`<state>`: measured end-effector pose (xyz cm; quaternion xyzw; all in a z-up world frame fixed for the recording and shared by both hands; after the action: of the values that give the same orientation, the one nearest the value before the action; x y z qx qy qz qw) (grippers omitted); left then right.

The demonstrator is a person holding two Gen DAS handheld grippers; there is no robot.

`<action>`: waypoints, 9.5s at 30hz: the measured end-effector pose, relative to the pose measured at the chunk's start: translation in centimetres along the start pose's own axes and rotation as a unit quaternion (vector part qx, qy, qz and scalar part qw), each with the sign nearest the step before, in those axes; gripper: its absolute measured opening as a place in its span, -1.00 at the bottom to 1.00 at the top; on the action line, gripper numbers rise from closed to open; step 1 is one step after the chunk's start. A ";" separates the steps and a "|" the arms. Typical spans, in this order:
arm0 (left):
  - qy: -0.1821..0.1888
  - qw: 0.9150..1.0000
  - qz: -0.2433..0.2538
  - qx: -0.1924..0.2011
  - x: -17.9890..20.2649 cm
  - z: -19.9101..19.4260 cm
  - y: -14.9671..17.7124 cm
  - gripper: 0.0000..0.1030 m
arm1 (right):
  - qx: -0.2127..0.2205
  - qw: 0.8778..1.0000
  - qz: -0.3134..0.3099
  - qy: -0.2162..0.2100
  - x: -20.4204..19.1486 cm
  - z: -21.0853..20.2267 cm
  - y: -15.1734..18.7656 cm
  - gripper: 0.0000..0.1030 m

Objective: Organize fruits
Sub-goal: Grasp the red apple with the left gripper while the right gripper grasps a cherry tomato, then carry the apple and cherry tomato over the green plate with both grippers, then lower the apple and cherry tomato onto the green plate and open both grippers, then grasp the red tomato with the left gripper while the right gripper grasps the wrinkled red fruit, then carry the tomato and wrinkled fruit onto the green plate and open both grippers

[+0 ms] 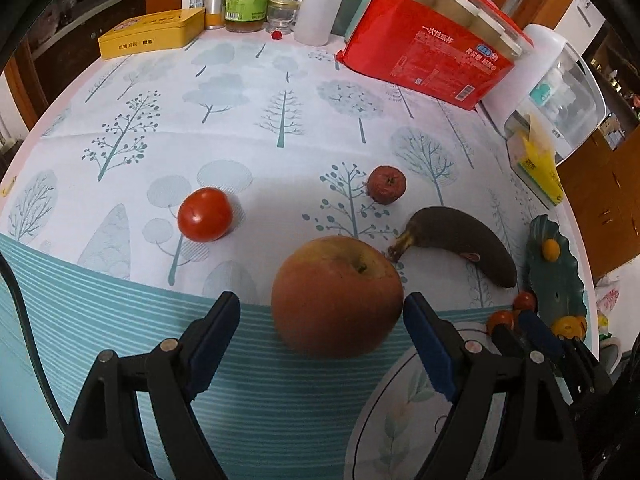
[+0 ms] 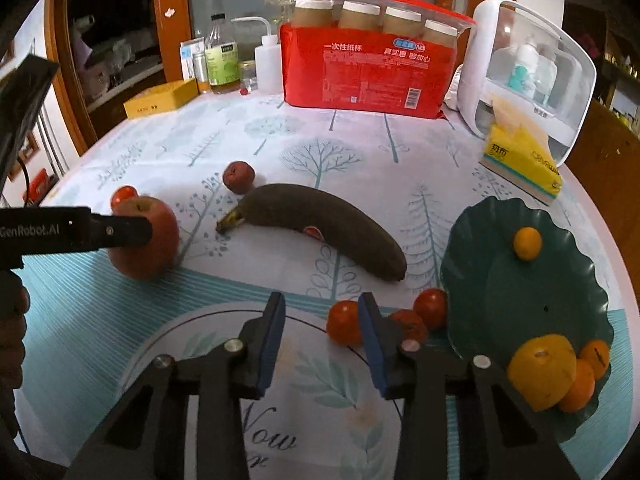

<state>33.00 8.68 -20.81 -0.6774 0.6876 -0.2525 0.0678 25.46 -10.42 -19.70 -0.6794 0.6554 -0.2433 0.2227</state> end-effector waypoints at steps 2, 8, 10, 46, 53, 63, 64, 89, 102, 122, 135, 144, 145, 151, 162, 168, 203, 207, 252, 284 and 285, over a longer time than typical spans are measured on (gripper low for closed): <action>-0.004 1.000 0.006 0.004 0.3 0.3 0.0 0.61 | -0.002 1.000 -0.003 0.009 0.0 0.2 0.0 -0.27; -0.011 1.000 0.008 0.004 0.6 1.2 0.1 0.61 | -0.016 0.999 -0.016 0.031 0.0 1.2 0.2 -0.27; -0.013 1.000 0.008 0.001 0.6 1.5 0.1 0.61 | -0.019 0.999 -0.015 0.038 0.2 1.4 0.3 -0.27; -0.026 0.999 0.031 -0.007 2.5 -2.0 3.4 0.37 | -0.001 0.998 -0.069 -0.003 -2.0 -2.6 0.9 -0.51; -0.014 0.999 0.033 0.004 6.2 -4.3 4.8 0.37 | 0.012 0.998 -0.063 -0.019 0.4 -5.7 1.3 -0.51; 0.001 0.999 0.031 0.031 13.6 -6.0 6.4 0.37 | 0.035 0.998 -0.051 -0.015 8.0 -9.6 1.6 -0.51; 0.002 0.999 0.031 0.033 14.2 -6.1 6.5 0.37 | 0.037 0.998 -0.050 -0.015 8.8 -9.9 1.6 -0.51; 0.016 0.997 0.070 0.027 28.7 -0.3 4.0 0.37 | 0.015 0.999 0.008 -0.037 24.4 -7.0 1.6 -0.50; 0.024 0.996 0.075 -0.029 29.3 3.8 4.5 0.37 | -0.012 0.998 0.023 -0.060 24.7 -4.0 1.9 -0.50; 0.036 0.998 0.052 0.015 27.8 0.1 3.8 0.60 | -0.020 0.997 0.028 -0.064 24.0 -5.0 1.6 -0.27; 0.036 0.998 -0.007 0.048 20.3 -5.4 4.9 0.62 | -0.001 0.998 0.006 -0.070 18.9 -8.6 1.7 0.00; 0.015 0.998 -0.049 0.043 11.5 -9.2 6.1 0.63 | -0.010 0.996 0.009 -0.092 12.7 -9.5 2.1 0.00; 0.012 0.998 -0.051 0.043 10.6 -9.6 6.2 0.63 | -0.012 0.995 0.012 -0.093 12.1 -9.4 2.2 0.00; -0.008 0.998 -0.047 0.037 5.1 -11.9 5.4 0.64 | -0.024 0.994 0.033 -0.101 8.1 -9.0 2.7 0.00; -0.032 0.999 0.001 0.018 -2.0 -12.9 1.1 0.73 | -0.050 0.989 0.115 -0.076 4.0 -6.6 3.3 0.01; -0.039 0.999 0.031 -0.002 -3.7 -11.2 -1.4 0.73 | -0.058 0.983 0.171 -0.043 3.7 -5.1 3.5 0.02; -0.027 0.998 -0.005 0.048 -6.2 1.9 -3.8 0.36 | -0.048 0.965 0.251 0.068 4.0 -0.1 3.4 -0.11; -0.031 0.998 -0.021 0.051 -6.9 2.3 -3.8 0.26 | -0.050 0.966 0.243 0.072 4.1 0.3 3.4 -0.19; -0.010 0.996 0.026 0.080 -2.7 -4.7 -1.3 -0.38 | 0.027 0.983 0.182 -0.022 1.8 -2.7 2.5 -0.42; 0.037 0.990 0.041 0.131 18.6 -11.6 4.3 -0.38 | 0.093 0.988 0.083 -0.088 15.8 -12.4 2.5 -0.42; 0.039 0.990 0.043 0.130 19.3 -11.4 4.4 -0.38 | 0.095 0.988 0.082 -0.088 16.4 -12.5 2.5 -0.42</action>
<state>22.69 -7.24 -8.07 -0.6222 0.6794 -0.3629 0.1397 16.10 -26.69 -10.79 -0.6178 0.6607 -0.2249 0.3622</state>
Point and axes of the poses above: each gripper's, at about its wrist camera, not at the fingertips, and z roughly the way its jaws point, x to its right, y to its underside, the point moved 2 cm from there along z, roughly the way its jaws point, and after that the axes turned 1 degree about x, right-handed, at the moved point
